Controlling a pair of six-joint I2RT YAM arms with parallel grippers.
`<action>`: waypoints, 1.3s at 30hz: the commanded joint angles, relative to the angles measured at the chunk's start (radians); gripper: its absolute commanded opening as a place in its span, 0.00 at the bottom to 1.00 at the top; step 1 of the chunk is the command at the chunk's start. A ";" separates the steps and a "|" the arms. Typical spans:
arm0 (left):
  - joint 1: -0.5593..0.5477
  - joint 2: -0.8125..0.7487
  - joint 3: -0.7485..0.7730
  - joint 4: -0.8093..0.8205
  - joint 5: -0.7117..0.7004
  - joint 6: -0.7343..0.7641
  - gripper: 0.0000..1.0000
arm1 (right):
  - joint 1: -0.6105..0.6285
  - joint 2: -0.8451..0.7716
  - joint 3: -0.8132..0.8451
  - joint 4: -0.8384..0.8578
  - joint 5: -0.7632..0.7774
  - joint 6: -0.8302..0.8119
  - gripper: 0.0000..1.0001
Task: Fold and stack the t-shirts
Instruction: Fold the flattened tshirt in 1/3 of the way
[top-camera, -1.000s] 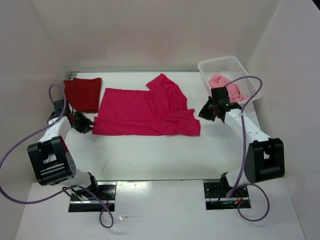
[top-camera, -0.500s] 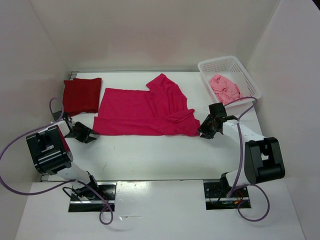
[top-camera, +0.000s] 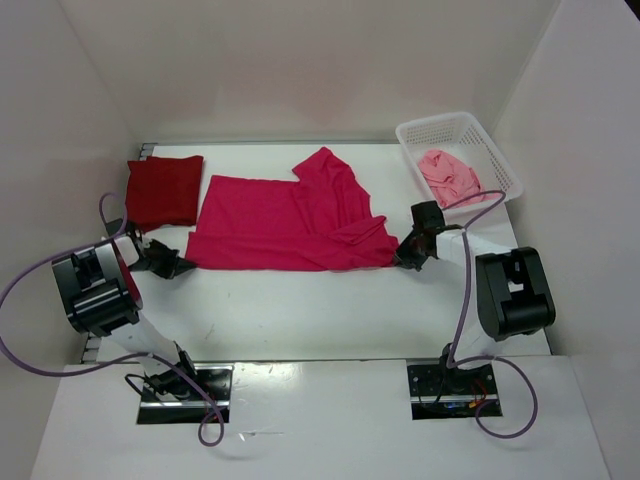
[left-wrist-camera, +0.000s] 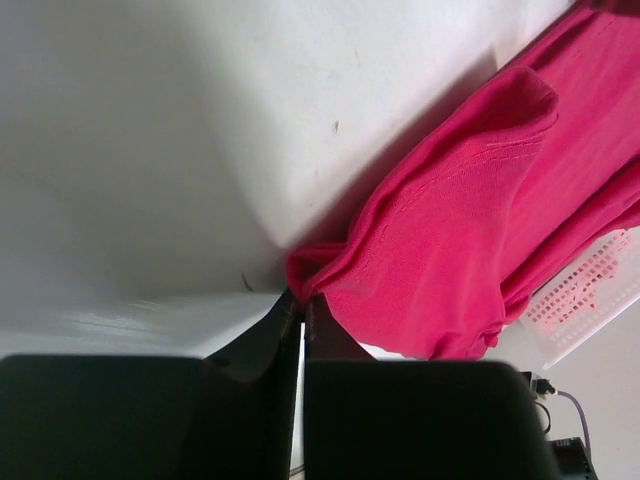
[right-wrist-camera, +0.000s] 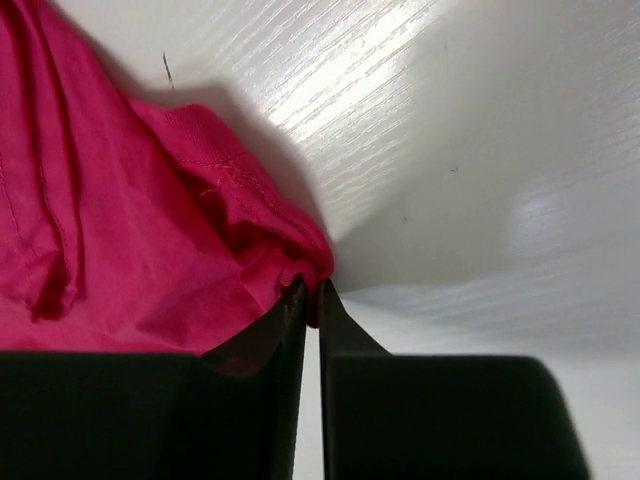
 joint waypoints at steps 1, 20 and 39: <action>0.005 0.019 0.025 0.022 -0.026 0.004 0.00 | -0.003 0.031 0.023 0.012 0.071 0.009 0.08; 0.054 -0.341 -0.127 -0.304 0.000 0.051 0.00 | -0.138 -0.544 -0.180 -0.352 -0.088 0.163 0.00; 0.028 -0.413 -0.022 -0.434 0.024 0.086 0.67 | -0.046 -0.497 0.004 -0.328 -0.042 0.067 0.06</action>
